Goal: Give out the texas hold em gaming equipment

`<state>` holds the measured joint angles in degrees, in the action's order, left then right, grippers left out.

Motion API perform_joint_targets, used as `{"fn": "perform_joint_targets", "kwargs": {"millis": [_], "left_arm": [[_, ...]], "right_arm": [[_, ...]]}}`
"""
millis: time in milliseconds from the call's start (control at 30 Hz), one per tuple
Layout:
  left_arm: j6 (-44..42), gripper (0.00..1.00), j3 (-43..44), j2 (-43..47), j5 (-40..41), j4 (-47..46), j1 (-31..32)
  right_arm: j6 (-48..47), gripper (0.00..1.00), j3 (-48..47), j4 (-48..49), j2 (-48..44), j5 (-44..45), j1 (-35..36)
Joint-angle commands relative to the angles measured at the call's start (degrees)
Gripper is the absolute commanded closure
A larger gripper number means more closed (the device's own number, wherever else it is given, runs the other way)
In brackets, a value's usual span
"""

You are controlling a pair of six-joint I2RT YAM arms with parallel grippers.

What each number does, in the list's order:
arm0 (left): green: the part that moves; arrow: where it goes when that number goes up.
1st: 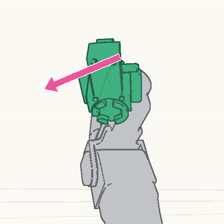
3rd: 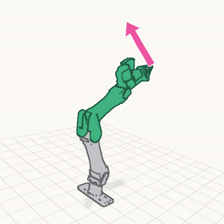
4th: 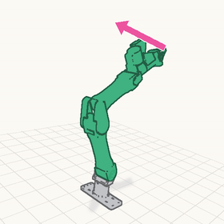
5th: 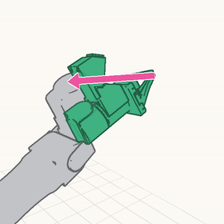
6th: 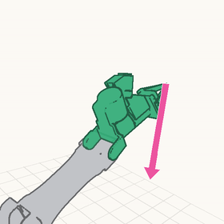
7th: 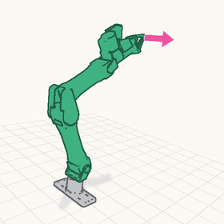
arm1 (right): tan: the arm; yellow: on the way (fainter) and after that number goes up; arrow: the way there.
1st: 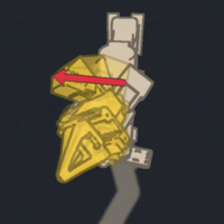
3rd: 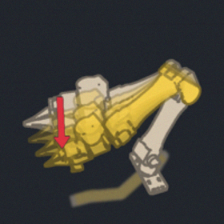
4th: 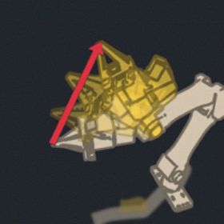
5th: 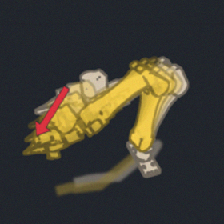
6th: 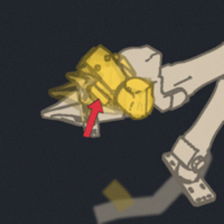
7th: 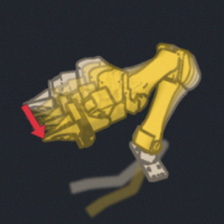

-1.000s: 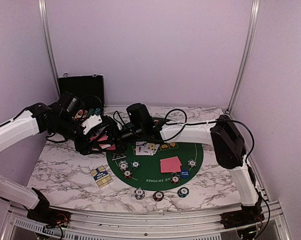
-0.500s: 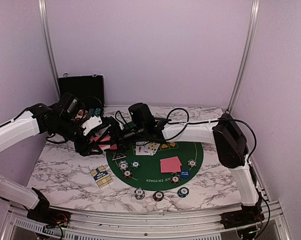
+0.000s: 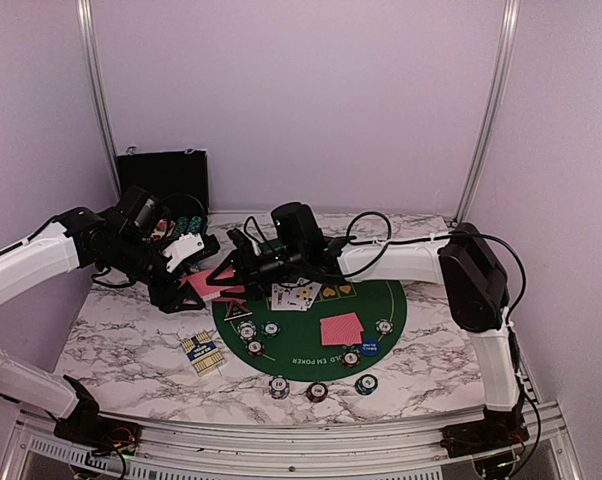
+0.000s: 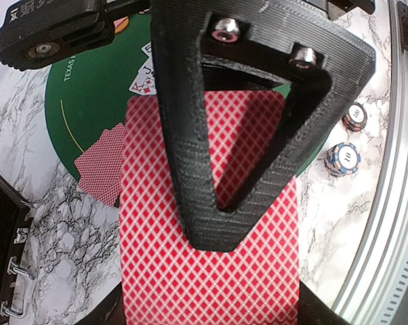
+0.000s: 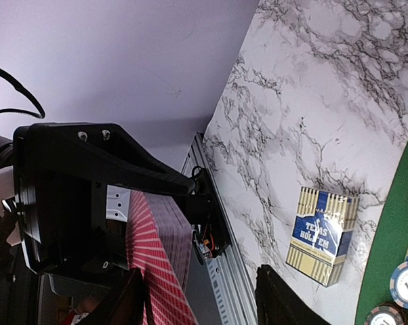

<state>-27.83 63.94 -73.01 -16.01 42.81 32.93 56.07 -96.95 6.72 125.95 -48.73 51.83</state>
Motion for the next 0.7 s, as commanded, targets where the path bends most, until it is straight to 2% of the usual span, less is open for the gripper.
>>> {"fn": "perform_joint_targets", "kwargs": {"millis": [0,400,667], "left_arm": [[0.17,1.00,0.50,1.21,-1.02,-1.36,-0.32],[0.15,1.00,0.13,1.47,-0.79,-1.39,-0.32],[0.15,1.00,0.13,1.64,-1.01,-1.34,-0.32]], "right_arm": [[1.63,0.46,1.78,1.68,-2.71,-1.01,-0.32],[5.46,0.53,6.09,7.09,-6.86,-2.13,-1.70],[6.90,0.70,6.99,8.34,-7.46,-2.97,-1.80]]}}
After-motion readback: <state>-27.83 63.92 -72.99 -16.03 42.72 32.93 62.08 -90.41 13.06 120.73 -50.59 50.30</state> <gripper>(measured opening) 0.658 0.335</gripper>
